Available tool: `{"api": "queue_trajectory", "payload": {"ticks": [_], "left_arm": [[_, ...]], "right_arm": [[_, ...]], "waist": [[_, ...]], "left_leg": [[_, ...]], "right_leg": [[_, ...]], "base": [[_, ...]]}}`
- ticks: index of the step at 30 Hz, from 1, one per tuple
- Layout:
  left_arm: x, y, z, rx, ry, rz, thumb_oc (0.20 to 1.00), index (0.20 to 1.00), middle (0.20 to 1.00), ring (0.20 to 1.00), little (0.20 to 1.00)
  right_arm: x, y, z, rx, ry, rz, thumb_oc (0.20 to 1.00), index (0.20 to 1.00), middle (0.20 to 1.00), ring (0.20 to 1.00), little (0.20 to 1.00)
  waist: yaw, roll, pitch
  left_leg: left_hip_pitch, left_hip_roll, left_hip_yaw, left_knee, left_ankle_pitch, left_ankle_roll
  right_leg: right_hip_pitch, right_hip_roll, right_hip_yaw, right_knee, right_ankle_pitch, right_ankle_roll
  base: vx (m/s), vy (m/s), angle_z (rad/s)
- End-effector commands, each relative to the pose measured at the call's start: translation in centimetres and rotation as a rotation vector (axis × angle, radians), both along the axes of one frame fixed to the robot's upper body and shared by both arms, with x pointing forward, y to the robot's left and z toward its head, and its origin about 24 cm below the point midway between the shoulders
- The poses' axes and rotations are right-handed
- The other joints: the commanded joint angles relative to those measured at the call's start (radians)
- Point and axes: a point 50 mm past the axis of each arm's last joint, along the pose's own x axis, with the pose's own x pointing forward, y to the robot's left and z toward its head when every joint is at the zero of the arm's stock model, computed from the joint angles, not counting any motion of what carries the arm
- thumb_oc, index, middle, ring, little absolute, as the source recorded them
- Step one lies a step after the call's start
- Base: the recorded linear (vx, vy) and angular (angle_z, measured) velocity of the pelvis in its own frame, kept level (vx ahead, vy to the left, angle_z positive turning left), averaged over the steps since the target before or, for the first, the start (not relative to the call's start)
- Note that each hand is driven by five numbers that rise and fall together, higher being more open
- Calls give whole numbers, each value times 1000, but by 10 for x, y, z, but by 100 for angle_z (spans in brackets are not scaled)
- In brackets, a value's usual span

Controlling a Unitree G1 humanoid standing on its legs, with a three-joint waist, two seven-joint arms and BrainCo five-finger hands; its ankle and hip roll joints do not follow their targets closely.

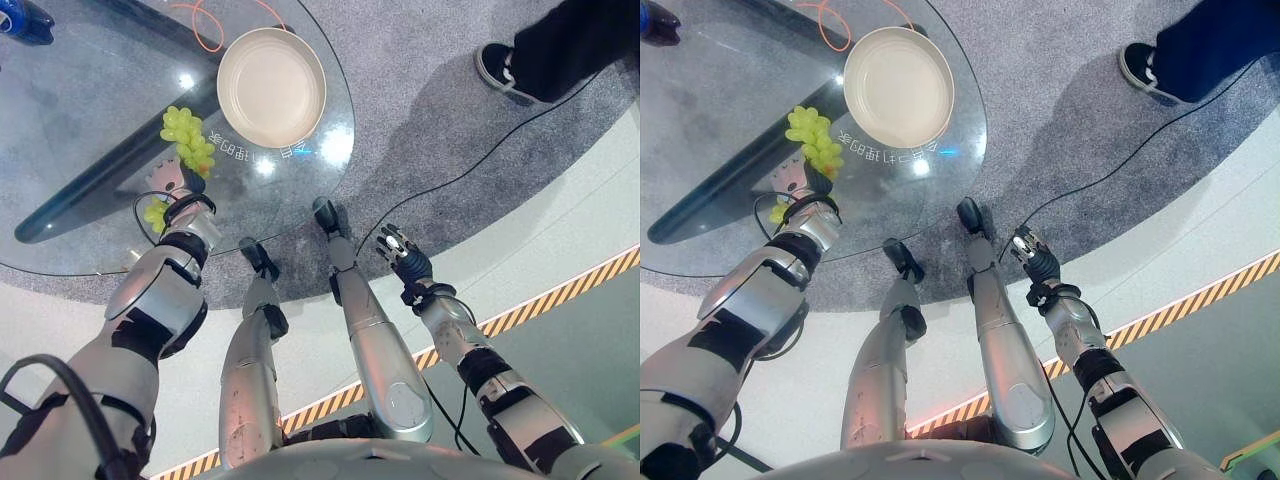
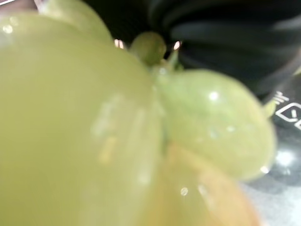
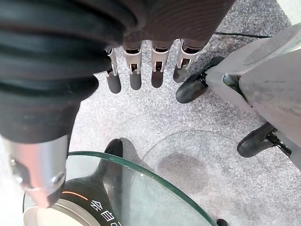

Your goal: Pick up fruits into the plate

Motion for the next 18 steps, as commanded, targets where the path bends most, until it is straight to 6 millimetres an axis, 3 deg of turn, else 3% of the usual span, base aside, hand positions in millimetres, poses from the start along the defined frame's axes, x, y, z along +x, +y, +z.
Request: {"api": "queue_trajectory", "payload": {"ticks": [1,5,12,18], "left_arm": [[-6,15,-4,-27,-23,44,200,200,200,200,200],[-5,10,-8,-104,-57,2,200,200,200,200,200],[-4,-7,-22,-487,-161,-151,200,200,200,200,200],[-11,-13,-29,-634,-188,-250,200,200,200,200,200]], "right_arm": [[-9,7,-3,33,-15,10,1000,1000,1000,1000,1000],[-11,5,-5,26,-11,9,1000,1000,1000,1000,1000],[-16,0,-8,-1,5,4,1000,1000,1000,1000,1000],[-22,-7,-11,-25,19,-26,1000,1000,1000,1000,1000]], "waist": [[3,-35,-7],[7,-31,-7],[35,-6,-7],[67,17,-7]], "left_leg": [[-39,-33,-135,159,-132,-10],[-16,-33,-139,149,-132,-9],[121,-25,-158,85,-128,-6],[247,-22,-178,41,-132,-8]], "right_leg": [[13,39,-108,92,-117,-11],[31,41,-107,95,-123,-13],[157,36,-119,84,-155,-11],[281,15,-149,68,-178,-6]], "base": [[25,26,8],[25,24,11],[62,49,6],[95,74,11]]}}
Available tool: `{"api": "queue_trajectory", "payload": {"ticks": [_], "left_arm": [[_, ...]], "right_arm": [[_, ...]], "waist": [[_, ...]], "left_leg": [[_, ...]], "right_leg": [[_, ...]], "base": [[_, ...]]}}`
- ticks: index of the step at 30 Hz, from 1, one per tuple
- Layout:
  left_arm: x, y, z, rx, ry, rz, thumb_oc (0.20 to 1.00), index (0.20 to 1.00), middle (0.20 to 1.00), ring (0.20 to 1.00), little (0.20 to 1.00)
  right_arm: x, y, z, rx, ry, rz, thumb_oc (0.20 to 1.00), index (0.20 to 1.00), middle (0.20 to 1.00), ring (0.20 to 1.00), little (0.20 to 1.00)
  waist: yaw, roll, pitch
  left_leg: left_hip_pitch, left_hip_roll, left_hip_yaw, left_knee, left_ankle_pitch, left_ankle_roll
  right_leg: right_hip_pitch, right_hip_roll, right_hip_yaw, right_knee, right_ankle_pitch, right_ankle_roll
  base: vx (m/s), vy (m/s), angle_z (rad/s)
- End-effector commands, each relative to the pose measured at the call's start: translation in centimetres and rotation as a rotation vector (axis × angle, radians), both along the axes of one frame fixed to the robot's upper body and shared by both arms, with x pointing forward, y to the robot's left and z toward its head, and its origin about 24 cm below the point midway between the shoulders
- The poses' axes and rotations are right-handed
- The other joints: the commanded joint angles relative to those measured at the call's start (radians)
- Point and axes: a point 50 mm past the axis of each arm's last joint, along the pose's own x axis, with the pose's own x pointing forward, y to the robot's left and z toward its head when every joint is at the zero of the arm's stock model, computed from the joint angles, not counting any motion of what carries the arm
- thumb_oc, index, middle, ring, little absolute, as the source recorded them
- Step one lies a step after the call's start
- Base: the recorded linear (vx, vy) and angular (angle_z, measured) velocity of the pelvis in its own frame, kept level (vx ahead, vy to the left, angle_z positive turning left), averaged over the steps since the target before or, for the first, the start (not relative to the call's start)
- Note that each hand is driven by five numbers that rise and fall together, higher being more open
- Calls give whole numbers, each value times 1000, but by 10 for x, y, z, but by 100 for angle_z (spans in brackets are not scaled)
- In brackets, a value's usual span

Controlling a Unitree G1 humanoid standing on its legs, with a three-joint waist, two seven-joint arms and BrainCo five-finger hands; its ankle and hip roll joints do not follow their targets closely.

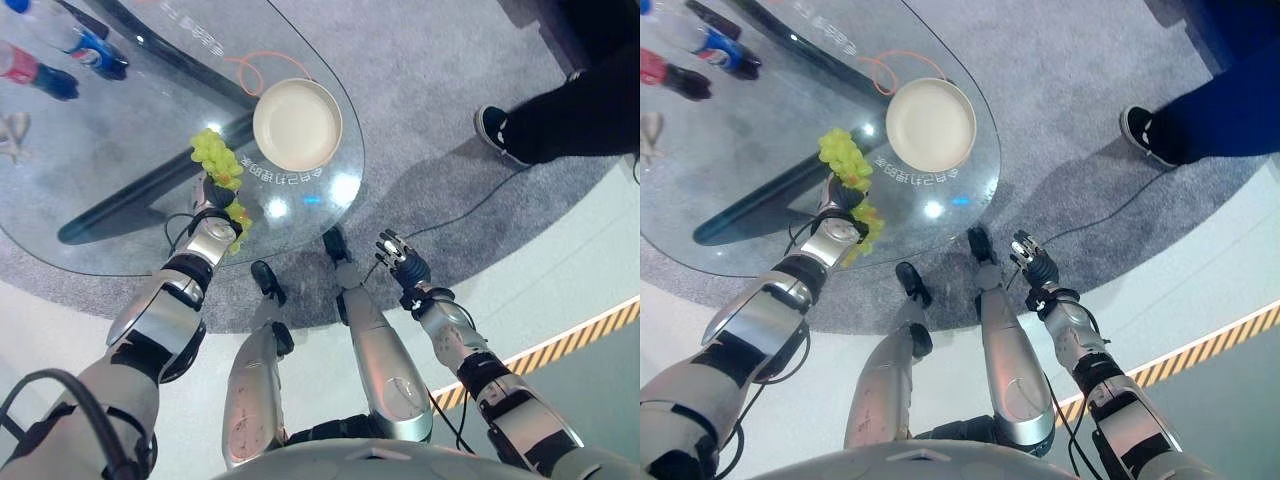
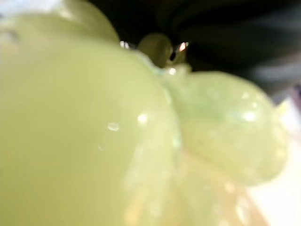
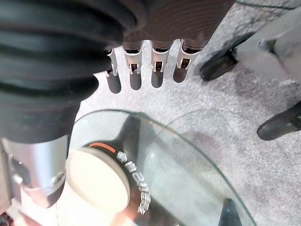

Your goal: Pick up fruits into the plate

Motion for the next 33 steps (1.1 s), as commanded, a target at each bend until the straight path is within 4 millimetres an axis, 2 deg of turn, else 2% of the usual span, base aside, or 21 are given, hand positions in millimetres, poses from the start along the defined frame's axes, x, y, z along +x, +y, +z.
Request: {"api": "queue_trajectory", "payload": {"ticks": [1,9,15,18,22,25,26,33], "left_arm": [[-5,19,6,-93,-63,9,200,200,200,200,200],[-20,9,2,-213,-104,-180,200,200,200,200,200],[-40,5,6,-256,-83,-363,200,200,200,200,200],[-56,0,7,-297,-33,-498,200,200,200,200,200],[-67,-4,8,-317,4,-583,200,200,200,200,200],[-75,-16,4,-348,52,-679,200,200,200,200,200],[-76,-16,4,-350,54,-682,200,200,200,200,200],[-85,-56,2,-421,139,-911,200,200,200,200,200]], "right_arm": [[-15,-6,-3,-6,-12,-22,1000,1000,1000,1000,1000],[-31,-20,-9,-34,-10,-32,1000,1000,1000,1000,1000],[-35,-15,3,-19,-71,59,1000,1000,1000,1000,1000],[-34,-5,20,-28,-147,214,1000,1000,1000,1000,1000],[-35,3,30,-63,-175,342,1000,1000,1000,1000,1000],[-34,11,38,-74,-176,473,1000,1000,1000,1000,1000],[-34,11,38,-70,-178,473,1000,1000,1000,1000,1000],[-38,48,48,5,-160,736,1000,1000,1000,1000,1000]], "waist": [[26,19,-7],[72,46,-78],[116,44,-155],[154,36,-224],[183,26,-283],[212,19,-343],[213,19,-344],[254,17,-423]], "left_leg": [[35,-17,-120,90,-145,-3],[142,-26,-139,47,-153,-2],[227,-36,-157,27,-165,5],[285,-42,-174,12,-174,13],[335,-47,-181,-1,-180,18],[389,-50,-186,-21,-187,20],[393,-51,-186,-23,-187,20],[476,-56,-202,-61,-201,25]], "right_leg": [[35,28,-90,126,-178,-7],[167,-6,-125,72,-187,-4],[292,-29,-151,20,-194,6],[375,-44,-168,-16,-193,19],[441,-56,-183,-53,-186,29],[509,-68,-200,-94,-175,40],[514,-68,-201,-97,-175,40],[618,-78,-249,-150,-181,45]], "base": [[92,84,24],[97,89,15],[112,29,21],[146,4,22],[165,-16,20],[176,-3,17],[97,12,19],[88,26,19]]}}
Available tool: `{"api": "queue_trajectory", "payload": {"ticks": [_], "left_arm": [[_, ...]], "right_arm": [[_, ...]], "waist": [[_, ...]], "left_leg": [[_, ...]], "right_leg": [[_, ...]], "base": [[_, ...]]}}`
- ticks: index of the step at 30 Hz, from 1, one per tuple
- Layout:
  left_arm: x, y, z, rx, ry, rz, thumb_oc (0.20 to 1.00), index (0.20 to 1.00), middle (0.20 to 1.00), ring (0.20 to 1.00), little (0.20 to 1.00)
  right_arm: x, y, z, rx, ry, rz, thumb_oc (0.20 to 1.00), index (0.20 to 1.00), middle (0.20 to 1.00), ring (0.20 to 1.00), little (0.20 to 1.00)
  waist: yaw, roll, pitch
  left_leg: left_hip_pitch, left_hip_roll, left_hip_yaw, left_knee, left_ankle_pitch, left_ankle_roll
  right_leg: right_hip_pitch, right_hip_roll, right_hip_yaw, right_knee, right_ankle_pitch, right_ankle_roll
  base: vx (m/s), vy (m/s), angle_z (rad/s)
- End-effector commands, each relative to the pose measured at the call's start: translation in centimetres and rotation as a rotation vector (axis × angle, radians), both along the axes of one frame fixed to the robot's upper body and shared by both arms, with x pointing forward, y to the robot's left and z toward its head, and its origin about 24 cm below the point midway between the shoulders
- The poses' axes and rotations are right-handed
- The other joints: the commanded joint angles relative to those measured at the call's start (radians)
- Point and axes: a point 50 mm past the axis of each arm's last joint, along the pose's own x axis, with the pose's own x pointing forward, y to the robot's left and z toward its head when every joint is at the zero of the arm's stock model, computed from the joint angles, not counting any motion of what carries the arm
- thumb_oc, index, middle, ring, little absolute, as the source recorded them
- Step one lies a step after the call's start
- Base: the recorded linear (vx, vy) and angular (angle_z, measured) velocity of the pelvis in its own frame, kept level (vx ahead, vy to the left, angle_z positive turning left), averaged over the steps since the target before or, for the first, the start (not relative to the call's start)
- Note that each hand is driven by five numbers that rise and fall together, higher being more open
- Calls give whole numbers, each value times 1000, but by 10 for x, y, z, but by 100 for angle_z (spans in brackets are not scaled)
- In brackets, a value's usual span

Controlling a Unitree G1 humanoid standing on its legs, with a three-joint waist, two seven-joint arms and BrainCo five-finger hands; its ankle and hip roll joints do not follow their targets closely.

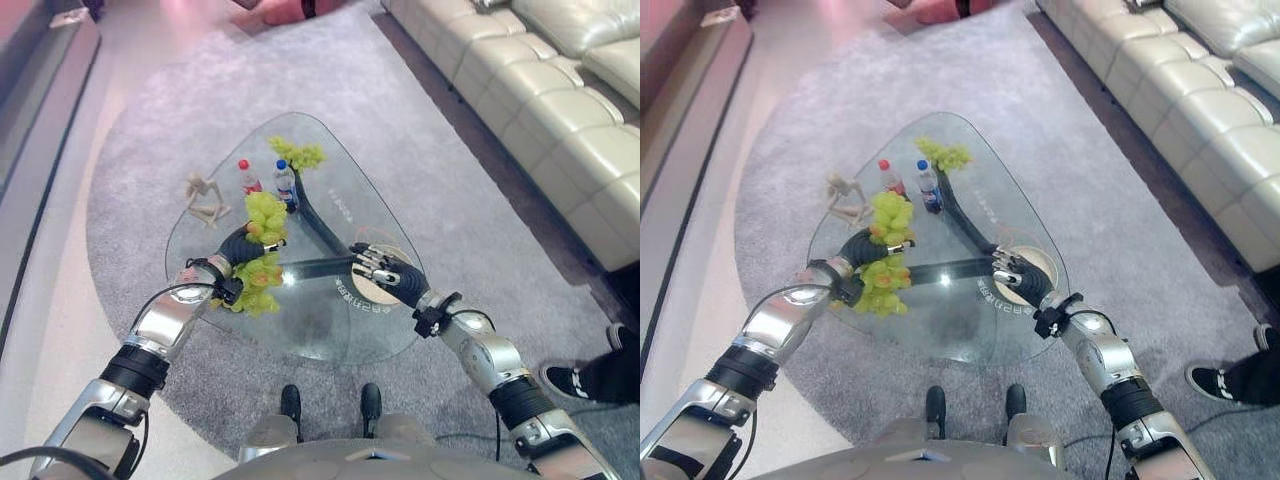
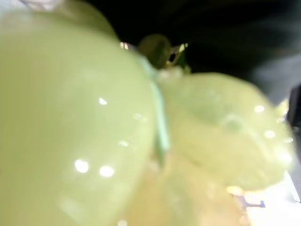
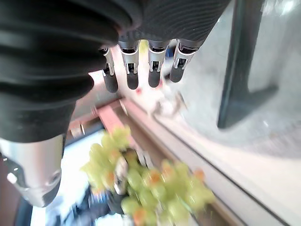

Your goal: Pick up fruits into the plate

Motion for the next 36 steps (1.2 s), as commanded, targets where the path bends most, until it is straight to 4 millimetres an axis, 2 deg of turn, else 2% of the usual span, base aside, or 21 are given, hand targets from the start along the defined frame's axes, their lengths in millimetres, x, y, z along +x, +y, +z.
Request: {"api": "queue_trajectory", "payload": {"ticks": [1,11,14,15,22,36], "left_arm": [[4,-26,18,-85,-39,-145,200,200,200,200,200],[0,-60,32,-222,-26,-272,200,200,200,200,200],[0,-62,33,-246,-23,-275,200,200,200,200,200],[-1,-70,36,-299,-28,-294,200,200,200,200,200],[-5,-91,40,-379,-22,-346,200,200,200,200,200],[-12,-106,42,-450,-1,-387,200,200,200,200,200]], "right_arm": [[-6,26,10,79,-20,151,1000,1000,1000,1000,1000],[-11,48,10,105,9,225,1000,1000,1000,1000,1000],[-12,50,9,107,15,232,1000,1000,1000,1000,1000],[-14,54,6,128,36,240,1000,1000,1000,1000,1000],[-15,60,2,144,50,235,1000,1000,1000,1000,1000],[-18,65,3,186,62,250,1000,1000,1000,1000,1000]], "waist": [[24,-26,-92],[40,-17,-118],[40,-16,-120],[41,-15,-123],[37,-14,-121],[28,-13,-119]], "left_leg": [[49,-50,-14,51,-183,27],[93,-51,-25,30,-186,26],[96,-51,-24,29,-186,25],[99,-50,-21,28,-186,24],[108,-48,-18,26,-187,24],[121,-51,-12,25,-194,29]], "right_leg": [[47,-45,-47,56,-133,44],[100,-50,-88,33,-138,42],[104,-51,-91,29,-136,42],[110,-54,-98,24,-134,43],[115,-56,-104,28,-135,42],[122,-60,-96,22,-133,44]], "base": [[46,26,15],[18,32,15],[2,7,1],[-9,27,3],[-3,4,1],[4,3,2]]}}
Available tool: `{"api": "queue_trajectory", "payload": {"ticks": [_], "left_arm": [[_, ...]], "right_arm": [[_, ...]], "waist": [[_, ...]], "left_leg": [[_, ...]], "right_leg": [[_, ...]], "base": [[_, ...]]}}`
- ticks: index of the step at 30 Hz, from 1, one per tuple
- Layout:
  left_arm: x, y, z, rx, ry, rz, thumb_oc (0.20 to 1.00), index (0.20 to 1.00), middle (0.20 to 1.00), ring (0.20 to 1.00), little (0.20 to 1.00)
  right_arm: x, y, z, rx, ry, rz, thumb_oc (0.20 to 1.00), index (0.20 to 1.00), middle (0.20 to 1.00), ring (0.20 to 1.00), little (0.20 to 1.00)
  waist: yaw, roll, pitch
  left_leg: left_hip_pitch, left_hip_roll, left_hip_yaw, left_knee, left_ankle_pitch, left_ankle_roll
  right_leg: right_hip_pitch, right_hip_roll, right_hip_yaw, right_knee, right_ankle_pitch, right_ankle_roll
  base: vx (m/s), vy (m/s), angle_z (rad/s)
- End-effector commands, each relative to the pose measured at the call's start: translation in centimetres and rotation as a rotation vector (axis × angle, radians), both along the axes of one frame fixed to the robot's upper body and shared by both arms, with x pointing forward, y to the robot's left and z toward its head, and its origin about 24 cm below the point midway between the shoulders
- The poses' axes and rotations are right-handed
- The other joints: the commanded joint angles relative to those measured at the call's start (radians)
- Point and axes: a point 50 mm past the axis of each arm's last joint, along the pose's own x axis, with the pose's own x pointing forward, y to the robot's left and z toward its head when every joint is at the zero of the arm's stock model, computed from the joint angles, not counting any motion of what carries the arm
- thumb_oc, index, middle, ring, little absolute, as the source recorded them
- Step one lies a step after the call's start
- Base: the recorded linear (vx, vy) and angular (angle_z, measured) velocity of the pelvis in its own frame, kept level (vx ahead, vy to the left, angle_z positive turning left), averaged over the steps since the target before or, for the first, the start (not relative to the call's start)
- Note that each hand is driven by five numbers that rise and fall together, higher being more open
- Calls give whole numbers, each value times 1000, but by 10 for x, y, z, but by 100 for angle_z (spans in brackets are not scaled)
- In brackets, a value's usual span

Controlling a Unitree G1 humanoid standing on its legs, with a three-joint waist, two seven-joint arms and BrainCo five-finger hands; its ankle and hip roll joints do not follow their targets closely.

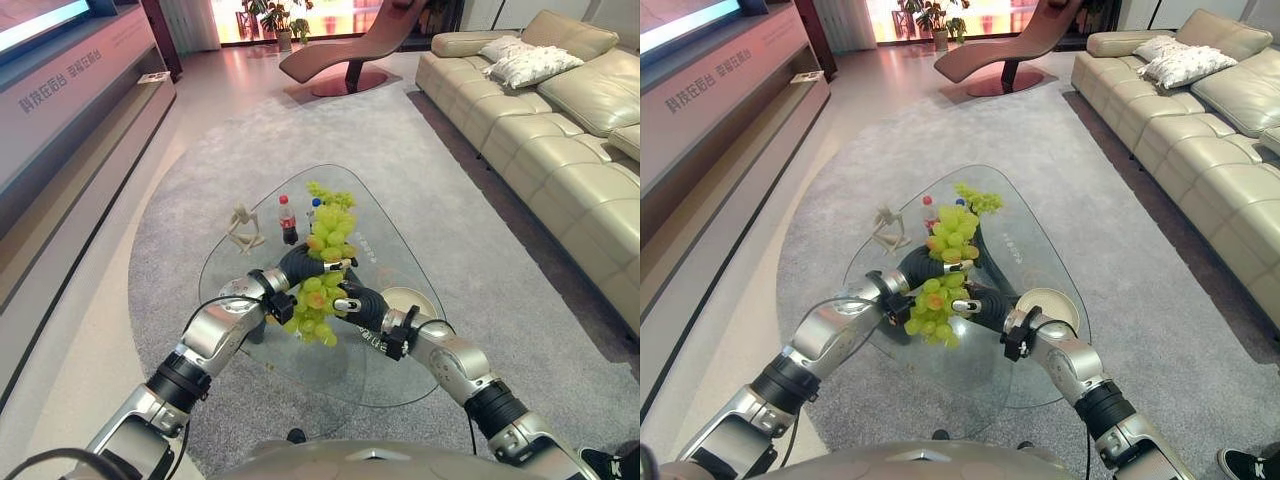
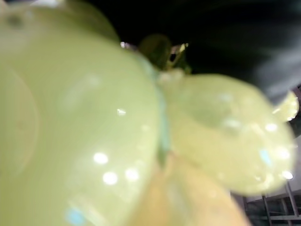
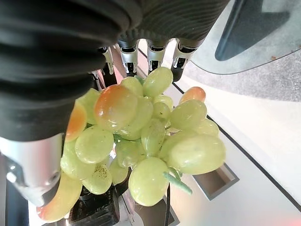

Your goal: Pick up fruits into the plate

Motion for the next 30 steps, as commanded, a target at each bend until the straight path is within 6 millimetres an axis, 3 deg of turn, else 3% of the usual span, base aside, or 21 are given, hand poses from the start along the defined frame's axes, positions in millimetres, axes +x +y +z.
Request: {"api": "queue_trajectory", "payload": {"ticks": [1,13,14,15,30], "left_arm": [[11,-22,39,-133,-109,-64,200,200,200,200,200],[7,-23,26,-135,-61,-39,200,200,200,200,200],[7,-23,25,-135,-61,-39,200,200,200,200,200],[7,-22,24,-132,-57,-40,200,200,200,200,200],[6,-22,22,-132,-49,-38,200,200,200,200,200]], "right_arm": [[-1,21,15,140,-35,66,1000,1000,1000,1000,1000],[-10,32,17,219,-5,120,1000,1000,1000,1000,1000],[-10,32,17,219,-5,120,934,934,934,934,934],[-9,31,18,217,-9,114,200,200,200,200,200],[-10,29,17,210,4,107,200,200,200,200,200]], "waist": [[3,-24,-22],[6,-29,-16],[6,-29,-16],[6,-30,-15],[3,-30,-11]], "left_leg": [[79,-35,52,25,-197,19],[89,-35,54,28,-203,24],[88,-35,54,28,-203,24],[89,-34,55,28,-204,24],[95,-32,57,26,-205,23]], "right_leg": [[43,-42,-21,22,-111,34],[48,-40,-13,21,-114,31],[48,-40,-13,21,-114,31],[48,-39,-13,21,-115,31],[52,-36,-10,20,-115,30]], "base": [[0,0,0],[0,0,0],[0,0,0],[0,0,0],[0,0,0]]}}
